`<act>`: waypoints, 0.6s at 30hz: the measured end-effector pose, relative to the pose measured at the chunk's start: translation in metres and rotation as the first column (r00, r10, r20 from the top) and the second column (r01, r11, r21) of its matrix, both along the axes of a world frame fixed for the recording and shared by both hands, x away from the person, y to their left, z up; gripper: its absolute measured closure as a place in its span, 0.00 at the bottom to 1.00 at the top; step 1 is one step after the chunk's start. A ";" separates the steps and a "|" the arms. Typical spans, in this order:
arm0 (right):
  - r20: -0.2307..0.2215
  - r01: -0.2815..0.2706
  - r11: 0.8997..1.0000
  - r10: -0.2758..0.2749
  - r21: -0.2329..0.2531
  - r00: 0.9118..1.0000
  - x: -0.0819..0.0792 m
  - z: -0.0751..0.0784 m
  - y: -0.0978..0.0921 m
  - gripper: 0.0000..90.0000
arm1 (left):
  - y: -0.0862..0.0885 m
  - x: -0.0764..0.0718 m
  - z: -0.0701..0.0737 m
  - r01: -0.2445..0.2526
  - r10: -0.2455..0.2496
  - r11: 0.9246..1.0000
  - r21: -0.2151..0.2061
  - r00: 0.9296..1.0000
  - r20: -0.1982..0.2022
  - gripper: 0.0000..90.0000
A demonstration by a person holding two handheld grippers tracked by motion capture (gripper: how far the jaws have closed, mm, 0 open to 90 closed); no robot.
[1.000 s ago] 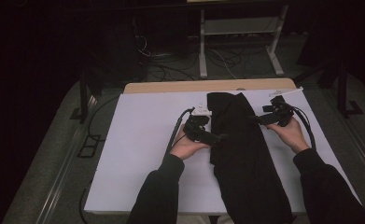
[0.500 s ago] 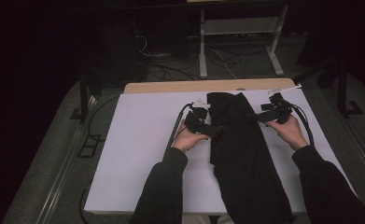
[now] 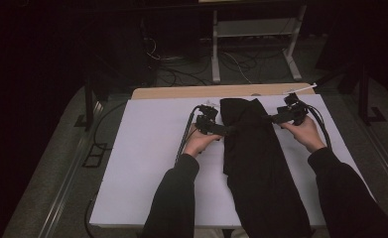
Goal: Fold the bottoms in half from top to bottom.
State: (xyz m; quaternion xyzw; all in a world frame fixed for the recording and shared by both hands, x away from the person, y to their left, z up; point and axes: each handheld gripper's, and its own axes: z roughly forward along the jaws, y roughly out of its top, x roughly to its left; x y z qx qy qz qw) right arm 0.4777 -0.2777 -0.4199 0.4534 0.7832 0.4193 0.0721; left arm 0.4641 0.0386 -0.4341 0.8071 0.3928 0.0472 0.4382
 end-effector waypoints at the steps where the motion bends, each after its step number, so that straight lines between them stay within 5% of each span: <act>1: -0.005 0.008 1.000 -0.008 0.005 1.000 0.001 -0.001 -0.001 0.00 | 0.001 0.002 0.000 -0.005 0.005 1.000 -0.010 1.000 -0.001 0.00; 18: -0.111 0.082 0.996 -0.077 0.041 0.991 0.019 -0.025 -0.008 0.06 | -0.001 0.014 -0.016 -0.091 0.083 0.984 -0.151 0.995 -0.057 0.05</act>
